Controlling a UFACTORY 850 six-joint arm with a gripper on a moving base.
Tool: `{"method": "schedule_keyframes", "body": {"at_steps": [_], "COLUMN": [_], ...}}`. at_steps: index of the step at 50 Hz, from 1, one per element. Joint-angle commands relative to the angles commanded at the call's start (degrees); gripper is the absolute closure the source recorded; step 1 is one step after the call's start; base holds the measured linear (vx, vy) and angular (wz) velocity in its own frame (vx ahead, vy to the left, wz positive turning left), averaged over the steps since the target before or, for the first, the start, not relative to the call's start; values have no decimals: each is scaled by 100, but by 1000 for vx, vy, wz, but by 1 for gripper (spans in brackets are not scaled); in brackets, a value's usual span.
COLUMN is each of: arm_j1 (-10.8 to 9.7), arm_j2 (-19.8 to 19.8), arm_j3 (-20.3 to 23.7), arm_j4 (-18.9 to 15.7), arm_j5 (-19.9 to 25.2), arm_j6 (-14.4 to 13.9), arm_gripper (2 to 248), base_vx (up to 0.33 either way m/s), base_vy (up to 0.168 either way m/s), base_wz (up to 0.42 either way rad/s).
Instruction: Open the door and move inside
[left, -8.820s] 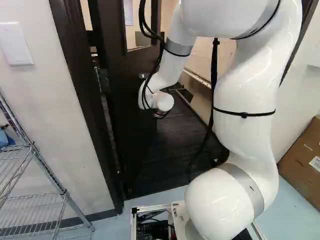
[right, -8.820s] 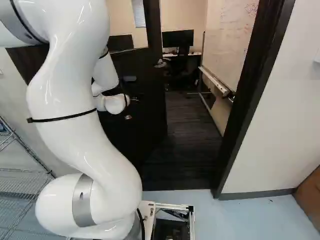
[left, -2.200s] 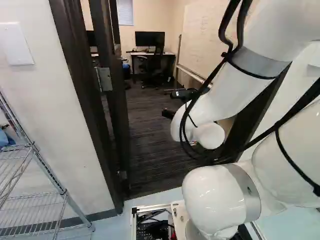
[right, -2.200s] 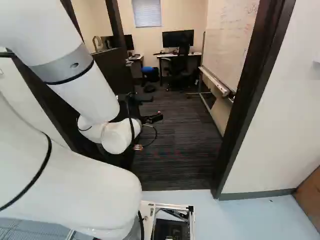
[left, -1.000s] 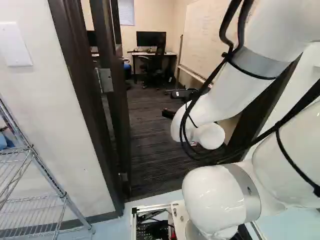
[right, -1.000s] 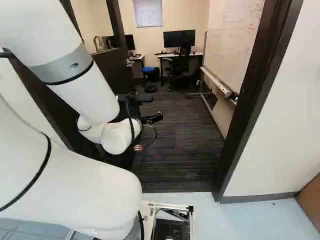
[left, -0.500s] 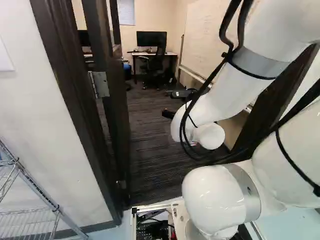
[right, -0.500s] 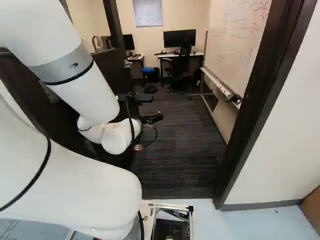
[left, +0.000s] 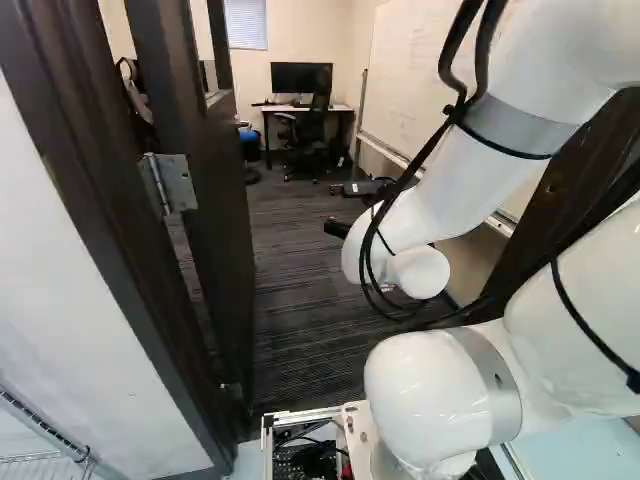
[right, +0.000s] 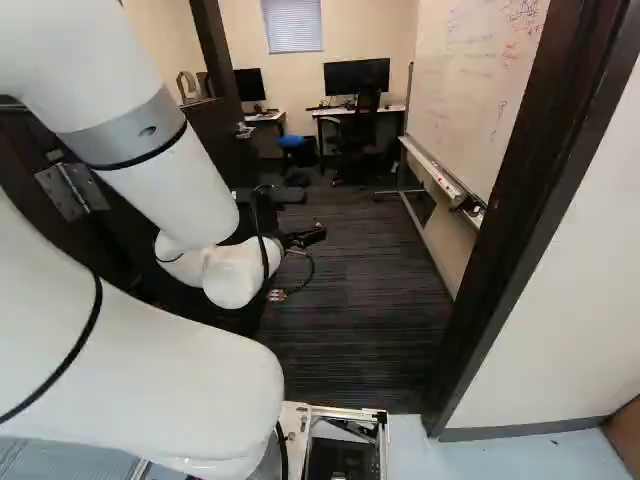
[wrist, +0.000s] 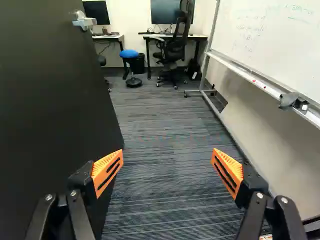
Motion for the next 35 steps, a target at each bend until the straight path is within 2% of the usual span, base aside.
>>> {"method": "schedule_keyframes", "body": {"at_steps": [20,35], "arm_j1": [0,0], "arm_j2": [0,0], "arm_j3": [0,0], "arm_j4": [0,0], "arm_j5": [0,0], "arm_j6": [0,0], "arm_gripper": [3,3], "base_vx": [147,152], "base_vy": [-49,16], "base_wz": [-4,200]}}
